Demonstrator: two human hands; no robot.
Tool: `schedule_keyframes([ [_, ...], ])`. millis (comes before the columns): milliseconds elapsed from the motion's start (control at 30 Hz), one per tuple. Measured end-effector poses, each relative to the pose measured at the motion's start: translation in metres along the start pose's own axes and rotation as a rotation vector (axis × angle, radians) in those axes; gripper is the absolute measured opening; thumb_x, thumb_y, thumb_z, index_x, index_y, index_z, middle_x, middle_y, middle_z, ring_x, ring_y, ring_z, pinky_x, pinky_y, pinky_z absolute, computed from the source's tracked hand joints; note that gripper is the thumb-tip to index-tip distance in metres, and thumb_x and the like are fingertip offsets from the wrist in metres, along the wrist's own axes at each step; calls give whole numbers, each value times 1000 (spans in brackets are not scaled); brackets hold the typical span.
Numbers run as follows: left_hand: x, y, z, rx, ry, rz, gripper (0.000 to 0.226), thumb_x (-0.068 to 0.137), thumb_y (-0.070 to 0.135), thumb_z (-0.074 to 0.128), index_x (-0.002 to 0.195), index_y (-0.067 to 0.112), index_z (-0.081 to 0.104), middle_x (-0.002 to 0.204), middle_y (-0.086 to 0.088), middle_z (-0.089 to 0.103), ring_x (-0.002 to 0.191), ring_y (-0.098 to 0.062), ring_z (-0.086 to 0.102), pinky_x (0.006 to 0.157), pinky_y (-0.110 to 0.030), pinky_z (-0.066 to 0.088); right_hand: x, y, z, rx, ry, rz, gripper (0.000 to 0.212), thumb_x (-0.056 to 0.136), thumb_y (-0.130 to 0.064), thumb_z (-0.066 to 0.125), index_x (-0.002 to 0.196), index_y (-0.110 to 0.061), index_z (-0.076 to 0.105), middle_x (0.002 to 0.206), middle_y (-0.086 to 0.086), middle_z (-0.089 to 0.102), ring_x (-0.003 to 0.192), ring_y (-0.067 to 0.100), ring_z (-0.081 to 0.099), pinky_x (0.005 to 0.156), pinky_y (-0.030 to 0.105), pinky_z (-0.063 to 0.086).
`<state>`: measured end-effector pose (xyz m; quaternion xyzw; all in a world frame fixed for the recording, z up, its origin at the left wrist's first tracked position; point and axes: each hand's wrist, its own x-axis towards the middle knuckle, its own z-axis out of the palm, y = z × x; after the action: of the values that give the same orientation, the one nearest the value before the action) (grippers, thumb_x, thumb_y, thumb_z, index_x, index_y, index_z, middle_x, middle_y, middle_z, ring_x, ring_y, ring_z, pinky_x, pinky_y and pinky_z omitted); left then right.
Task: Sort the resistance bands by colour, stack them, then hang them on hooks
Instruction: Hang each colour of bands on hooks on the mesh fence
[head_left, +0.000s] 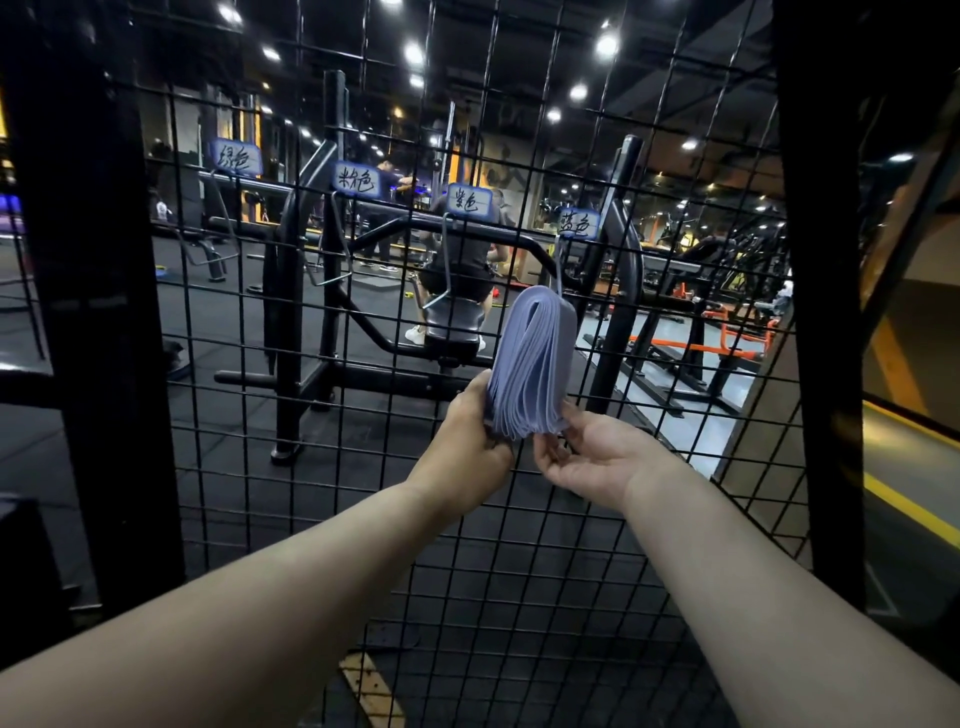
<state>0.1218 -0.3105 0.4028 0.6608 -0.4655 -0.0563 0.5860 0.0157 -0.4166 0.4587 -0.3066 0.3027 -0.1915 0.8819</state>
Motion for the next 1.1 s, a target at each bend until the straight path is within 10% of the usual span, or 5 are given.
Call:
schedule_keyframes([
  [733,3,2,-4,-80,-39,17,45,74,41,43,109,67,51,126,9,55,119,-11,51,103,-43,45,5,7,-8,-327,20,-62,35,91,-44,65,98,-10,63,92,8,63,87,20,60,87,37,49],
  [933,18,-4,-1,35,16,-53,34,90,58,36,115,45,54,121,6,55,105,-11,58,96,-45,49,4,4,12,-730,309,-685,62,80,-69,61,112,-19,43,108,2,55,93,17,57,68,31,45],
  [1100,26,-10,0,95,51,-85,43,82,67,40,116,42,50,113,3,59,96,-17,63,87,-49,53,8,0,35,-1040,379,-994,78,63,-72,73,110,-23,33,119,4,49,107,24,55,90,46,51],
])
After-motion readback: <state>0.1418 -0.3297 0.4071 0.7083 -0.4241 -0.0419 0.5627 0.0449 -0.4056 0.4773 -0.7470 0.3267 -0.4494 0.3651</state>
